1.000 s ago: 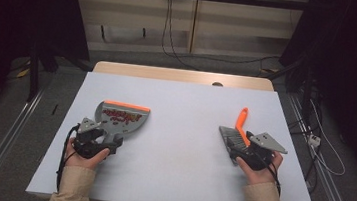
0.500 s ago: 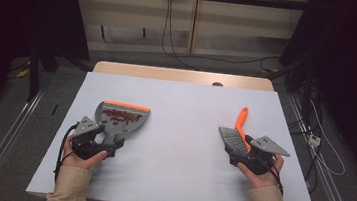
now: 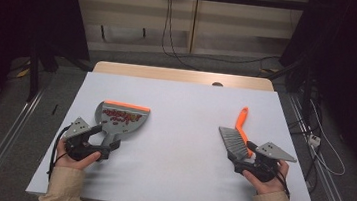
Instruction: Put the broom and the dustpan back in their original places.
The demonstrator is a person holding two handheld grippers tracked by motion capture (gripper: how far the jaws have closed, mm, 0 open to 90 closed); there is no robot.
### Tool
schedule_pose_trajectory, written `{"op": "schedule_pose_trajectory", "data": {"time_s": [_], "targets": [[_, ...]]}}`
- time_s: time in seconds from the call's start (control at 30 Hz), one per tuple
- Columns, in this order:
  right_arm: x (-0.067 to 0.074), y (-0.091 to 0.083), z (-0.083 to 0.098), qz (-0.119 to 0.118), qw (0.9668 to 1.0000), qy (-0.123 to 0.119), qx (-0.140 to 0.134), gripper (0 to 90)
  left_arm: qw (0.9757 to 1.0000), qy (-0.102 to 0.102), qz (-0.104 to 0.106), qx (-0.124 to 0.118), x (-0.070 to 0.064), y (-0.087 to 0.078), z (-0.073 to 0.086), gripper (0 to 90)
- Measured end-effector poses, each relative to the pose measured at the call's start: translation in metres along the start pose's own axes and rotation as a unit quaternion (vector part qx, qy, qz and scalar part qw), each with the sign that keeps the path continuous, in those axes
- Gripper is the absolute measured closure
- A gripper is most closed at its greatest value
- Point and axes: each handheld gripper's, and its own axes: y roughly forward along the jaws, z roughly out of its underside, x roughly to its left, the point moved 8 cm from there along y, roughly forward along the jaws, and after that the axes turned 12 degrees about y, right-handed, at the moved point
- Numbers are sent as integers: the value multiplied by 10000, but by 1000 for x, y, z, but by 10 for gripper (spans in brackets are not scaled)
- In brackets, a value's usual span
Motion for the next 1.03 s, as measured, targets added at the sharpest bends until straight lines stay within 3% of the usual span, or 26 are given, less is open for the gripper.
{"op": "schedule_pose_trajectory", "data": {"time_s": [0.4, 1.03], "targets": [[-2, -10, 10, -111, 9997, -142, 162, 189, 9997, 67, 218, -34, -4, -3, 5, 80], [-11, -22, 20, -142, 9993, -227, 251, 188, 9996, 135, 264, -22, -3, -10, 13, 79]]}}
